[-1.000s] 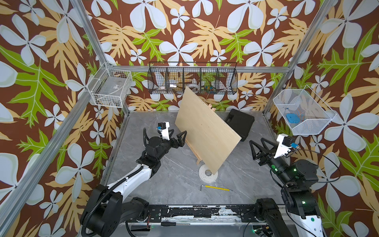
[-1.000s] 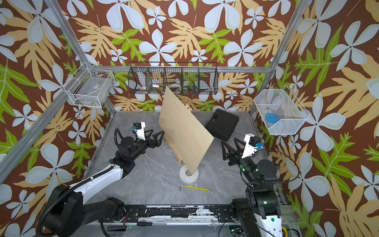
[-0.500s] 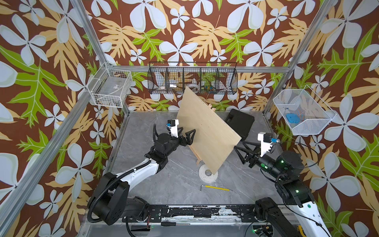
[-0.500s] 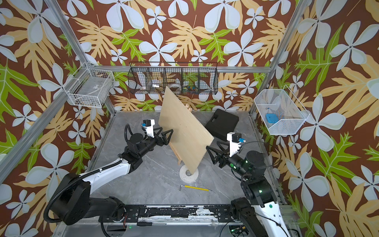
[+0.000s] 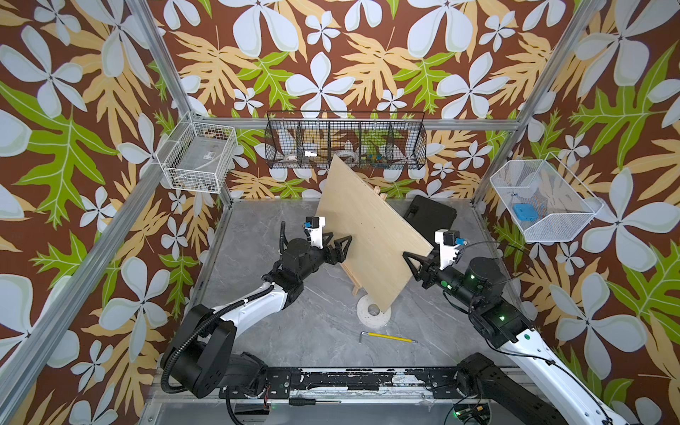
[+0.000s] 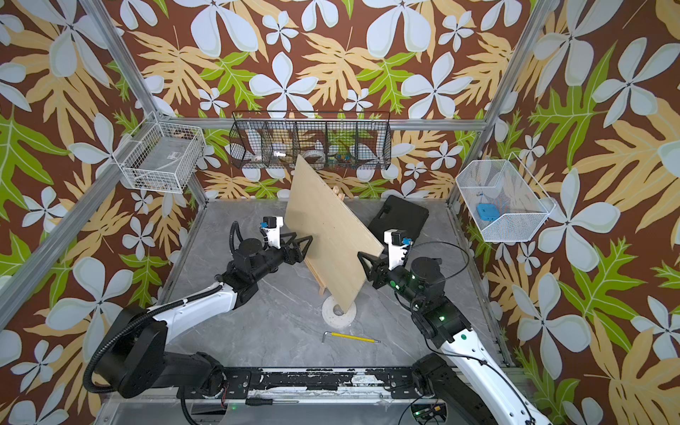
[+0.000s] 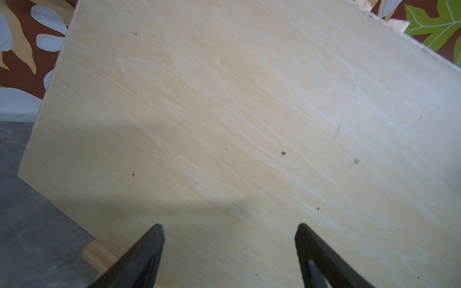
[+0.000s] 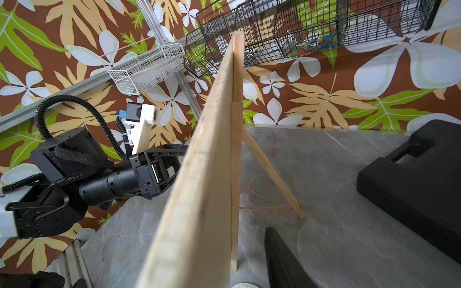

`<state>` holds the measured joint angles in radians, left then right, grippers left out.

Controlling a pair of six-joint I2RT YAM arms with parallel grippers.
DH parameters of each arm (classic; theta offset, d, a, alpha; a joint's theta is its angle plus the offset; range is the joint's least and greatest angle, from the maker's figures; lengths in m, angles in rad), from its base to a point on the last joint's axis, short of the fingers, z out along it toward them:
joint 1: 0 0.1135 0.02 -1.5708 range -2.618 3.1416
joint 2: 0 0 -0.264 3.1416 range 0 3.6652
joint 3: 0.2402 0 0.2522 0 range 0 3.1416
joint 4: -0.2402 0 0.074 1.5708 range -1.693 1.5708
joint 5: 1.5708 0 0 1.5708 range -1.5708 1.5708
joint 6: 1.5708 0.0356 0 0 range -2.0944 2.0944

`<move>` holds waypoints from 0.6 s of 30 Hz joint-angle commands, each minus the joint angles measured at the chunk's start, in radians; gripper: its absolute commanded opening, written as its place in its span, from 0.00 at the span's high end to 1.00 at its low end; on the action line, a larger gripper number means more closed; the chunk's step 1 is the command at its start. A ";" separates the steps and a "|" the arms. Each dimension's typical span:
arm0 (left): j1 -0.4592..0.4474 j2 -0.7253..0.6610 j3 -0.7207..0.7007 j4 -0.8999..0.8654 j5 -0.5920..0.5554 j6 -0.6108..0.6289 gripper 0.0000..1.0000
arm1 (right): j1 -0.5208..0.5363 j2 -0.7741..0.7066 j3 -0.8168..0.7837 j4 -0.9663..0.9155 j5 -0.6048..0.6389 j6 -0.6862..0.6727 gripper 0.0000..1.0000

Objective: Disassemble the easel
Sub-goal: Pick up.

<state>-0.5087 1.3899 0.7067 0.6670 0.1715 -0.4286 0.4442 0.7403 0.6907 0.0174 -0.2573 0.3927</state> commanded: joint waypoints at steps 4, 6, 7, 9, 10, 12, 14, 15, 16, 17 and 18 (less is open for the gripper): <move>-0.001 0.002 -0.005 0.028 0.035 -0.034 0.21 | 0.000 -0.024 -0.044 0.131 0.042 -0.013 0.72; -0.001 -0.005 -0.011 0.028 0.034 -0.037 0.22 | -0.001 -0.024 -0.039 0.129 0.036 -0.021 0.80; -0.001 -0.007 -0.015 0.027 0.033 -0.041 0.22 | 0.000 -0.024 -0.036 0.123 0.032 -0.031 0.84; -0.001 -0.012 -0.022 0.028 0.030 -0.046 0.22 | -0.001 -0.026 -0.029 0.110 0.027 -0.050 0.90; -0.001 -0.012 -0.025 0.028 0.031 -0.048 0.22 | 0.000 -0.026 -0.026 0.104 0.026 -0.060 0.93; -0.001 -0.014 -0.031 0.028 0.031 -0.056 0.22 | -0.001 -0.028 -0.022 0.101 0.021 -0.078 1.00; -0.001 -0.015 -0.039 0.028 0.033 -0.064 0.22 | 0.000 -0.034 -0.020 0.107 0.020 -0.088 1.00; -0.001 -0.018 -0.045 0.032 0.033 -0.070 0.22 | 0.000 -0.036 -0.020 0.114 0.020 -0.089 1.00; -0.001 -0.021 -0.051 0.032 0.033 -0.075 0.22 | -0.001 -0.039 -0.021 0.127 0.016 -0.089 1.00; -0.001 -0.027 -0.055 0.032 0.030 -0.078 0.22 | 0.001 -0.041 -0.023 0.140 0.011 -0.091 1.00; -0.001 -0.034 -0.062 0.033 0.025 -0.081 0.22 | -0.001 -0.044 -0.022 0.153 0.003 -0.090 1.00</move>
<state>-0.5091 1.3689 0.6529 0.6701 0.1955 -0.4946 0.4446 0.7055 0.6605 0.0803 -0.2462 0.3496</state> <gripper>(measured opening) 0.778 0.093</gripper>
